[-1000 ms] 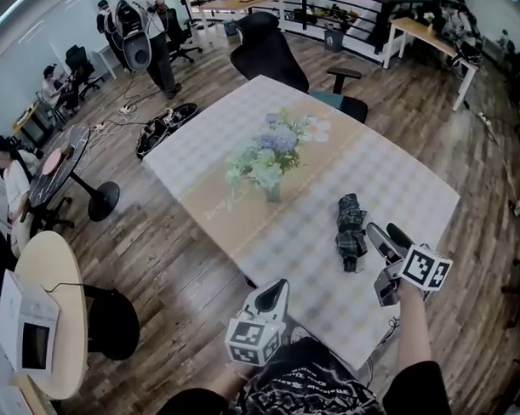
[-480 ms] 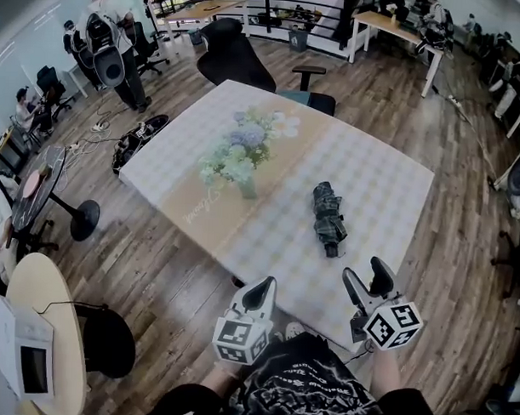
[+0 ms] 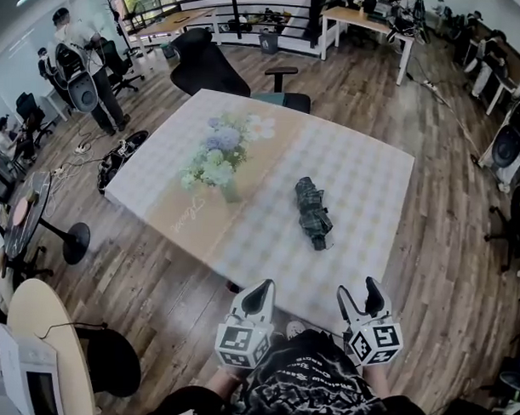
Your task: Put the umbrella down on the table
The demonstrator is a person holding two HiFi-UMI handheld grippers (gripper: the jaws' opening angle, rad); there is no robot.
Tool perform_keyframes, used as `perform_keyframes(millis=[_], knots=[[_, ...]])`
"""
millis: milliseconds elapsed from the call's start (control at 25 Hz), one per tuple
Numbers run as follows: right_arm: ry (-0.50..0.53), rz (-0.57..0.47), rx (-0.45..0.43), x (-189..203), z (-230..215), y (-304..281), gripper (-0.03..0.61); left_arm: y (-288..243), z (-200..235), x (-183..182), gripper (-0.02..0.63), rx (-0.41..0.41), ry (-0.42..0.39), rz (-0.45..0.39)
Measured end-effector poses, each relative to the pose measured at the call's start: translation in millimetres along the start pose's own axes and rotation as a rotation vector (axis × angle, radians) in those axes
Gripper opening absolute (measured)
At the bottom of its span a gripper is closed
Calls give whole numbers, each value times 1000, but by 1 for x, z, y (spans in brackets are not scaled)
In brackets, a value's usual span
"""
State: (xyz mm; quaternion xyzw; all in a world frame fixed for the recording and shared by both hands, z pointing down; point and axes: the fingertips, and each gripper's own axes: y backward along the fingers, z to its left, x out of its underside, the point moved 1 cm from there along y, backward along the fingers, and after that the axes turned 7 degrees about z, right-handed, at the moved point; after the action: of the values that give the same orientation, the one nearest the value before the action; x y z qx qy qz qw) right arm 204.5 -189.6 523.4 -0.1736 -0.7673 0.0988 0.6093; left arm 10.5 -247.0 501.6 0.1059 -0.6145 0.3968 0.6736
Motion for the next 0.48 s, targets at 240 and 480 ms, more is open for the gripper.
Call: perform_keyframes(millis=[240, 480], knots=[[37, -35, 9, -17, 1, 10, 250, 0, -6, -1, 18, 15, -1, -6], [70, -29, 10, -17, 13, 11, 129, 3, -10, 5, 18, 24, 9, 2]])
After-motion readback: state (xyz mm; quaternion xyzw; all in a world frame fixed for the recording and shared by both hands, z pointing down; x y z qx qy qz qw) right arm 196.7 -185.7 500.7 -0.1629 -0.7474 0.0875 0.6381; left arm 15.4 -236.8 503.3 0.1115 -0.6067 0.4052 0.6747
